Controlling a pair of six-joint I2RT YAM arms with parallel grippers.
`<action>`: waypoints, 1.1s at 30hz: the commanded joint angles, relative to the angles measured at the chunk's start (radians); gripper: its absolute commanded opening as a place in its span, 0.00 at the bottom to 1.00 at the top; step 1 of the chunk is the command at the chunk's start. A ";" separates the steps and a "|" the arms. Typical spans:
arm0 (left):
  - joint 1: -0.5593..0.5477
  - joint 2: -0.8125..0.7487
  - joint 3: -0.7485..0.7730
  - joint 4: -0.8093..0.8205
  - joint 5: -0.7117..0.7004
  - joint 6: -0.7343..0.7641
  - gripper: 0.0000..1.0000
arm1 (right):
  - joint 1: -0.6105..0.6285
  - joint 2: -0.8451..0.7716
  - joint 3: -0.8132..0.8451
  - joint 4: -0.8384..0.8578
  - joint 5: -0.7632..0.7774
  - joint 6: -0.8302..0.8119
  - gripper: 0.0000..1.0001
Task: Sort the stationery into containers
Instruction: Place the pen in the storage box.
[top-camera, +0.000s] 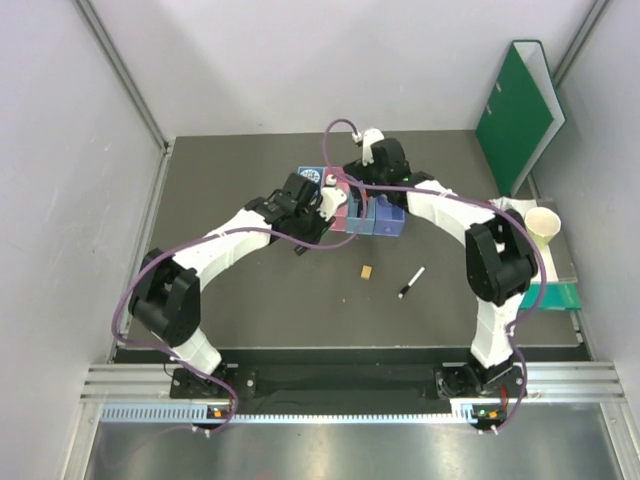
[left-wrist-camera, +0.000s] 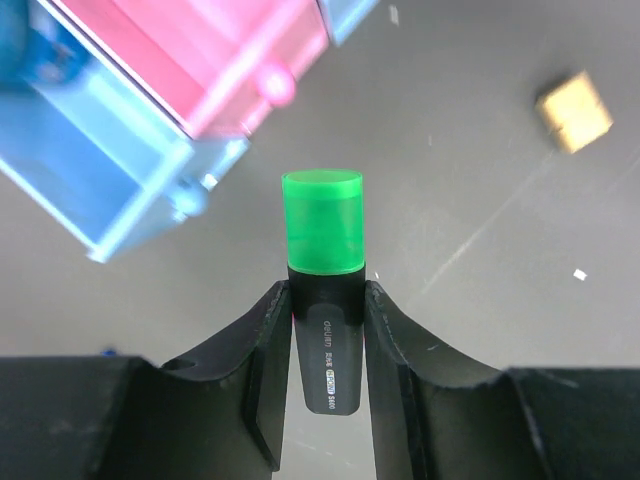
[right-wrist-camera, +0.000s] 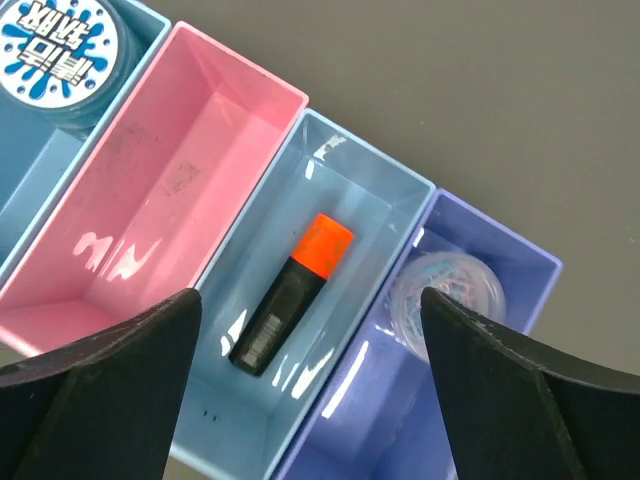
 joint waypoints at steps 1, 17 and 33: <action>-0.003 -0.061 0.097 -0.014 0.002 -0.013 0.20 | -0.011 -0.154 -0.053 -0.002 0.022 -0.002 0.92; 0.004 0.250 0.547 0.069 0.008 -0.144 0.15 | -0.015 -0.603 -0.491 -0.213 -0.042 -0.120 0.88; 0.003 0.591 0.832 0.101 0.067 -0.226 0.13 | 0.101 -0.605 -0.566 -0.349 -0.171 -0.264 0.80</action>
